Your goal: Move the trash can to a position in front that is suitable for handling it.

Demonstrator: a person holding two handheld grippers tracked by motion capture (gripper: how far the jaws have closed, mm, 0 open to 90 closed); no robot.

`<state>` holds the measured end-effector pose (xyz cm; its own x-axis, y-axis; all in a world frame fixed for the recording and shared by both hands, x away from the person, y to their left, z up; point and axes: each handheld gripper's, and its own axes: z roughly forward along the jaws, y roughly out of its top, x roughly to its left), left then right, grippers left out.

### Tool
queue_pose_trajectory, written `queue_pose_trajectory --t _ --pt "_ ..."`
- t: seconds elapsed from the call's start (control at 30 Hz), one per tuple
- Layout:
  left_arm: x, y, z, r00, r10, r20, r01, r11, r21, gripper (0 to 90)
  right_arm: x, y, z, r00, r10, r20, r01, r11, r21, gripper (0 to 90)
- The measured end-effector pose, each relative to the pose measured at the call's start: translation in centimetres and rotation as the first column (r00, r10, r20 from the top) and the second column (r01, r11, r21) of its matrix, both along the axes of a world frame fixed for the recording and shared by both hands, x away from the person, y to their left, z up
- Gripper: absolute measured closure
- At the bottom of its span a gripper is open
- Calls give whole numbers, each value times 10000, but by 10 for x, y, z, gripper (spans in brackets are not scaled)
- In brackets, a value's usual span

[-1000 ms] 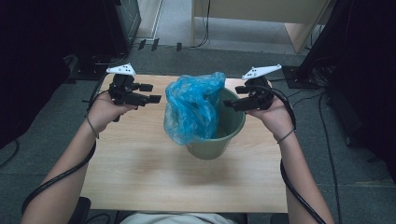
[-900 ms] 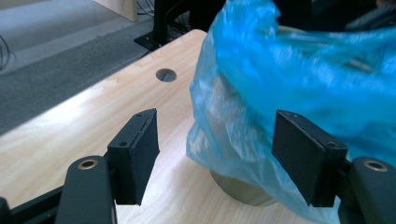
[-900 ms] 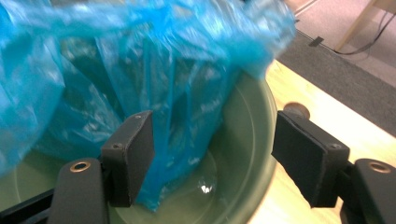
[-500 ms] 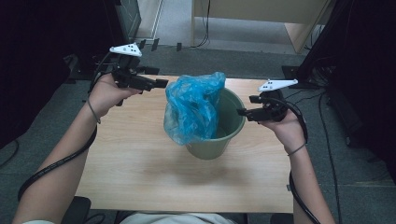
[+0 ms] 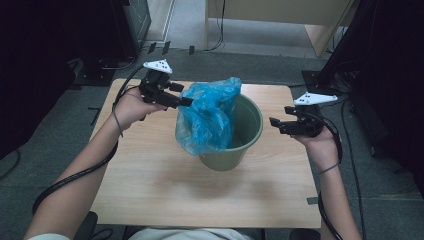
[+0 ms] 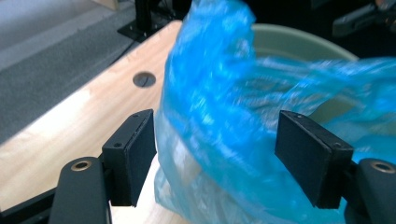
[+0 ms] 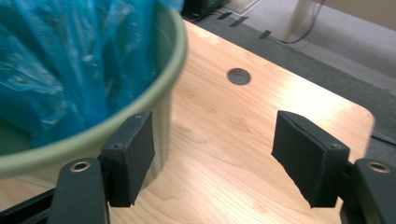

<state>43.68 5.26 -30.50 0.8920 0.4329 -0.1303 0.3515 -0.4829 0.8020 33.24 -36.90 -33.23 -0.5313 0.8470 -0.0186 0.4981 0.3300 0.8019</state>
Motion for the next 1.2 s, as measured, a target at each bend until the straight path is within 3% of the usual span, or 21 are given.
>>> queue_pose_trajectory --t 0.27,0.47,0.63,0.8,0.97,1.2 --pt "1 2 -23 9990 -49 -444 46 10000 -71 283 -2 -11 -18 9985 -544 74 544 9985 68 293" --pt "1 2 -36 9978 -135 -654 100 9985 -535 284 2 -13 -44 9970 -737 -234 741 9971 157 293" --pt "2 0 -39 9963 -252 -827 192 9972 -722 294 4 -11 -61 9969 -779 -101 779 9969 76 293" --pt "1 -4 -42 9930 -484 -1075 399 9960 -799 363 7 -9 -85 9955 -924 -228 928 9956 158 294" --pt "0 -8 -41 9939 -616 -913 556 9962 -671 460 12 -2 -113 9927 -1025 -637 1041 9943 228 294" --pt "0 -9 -40 9945 -503 -919 439 9966 -699 529 19 5 -130 9919 -1073 -683 1096 9935 309 296"
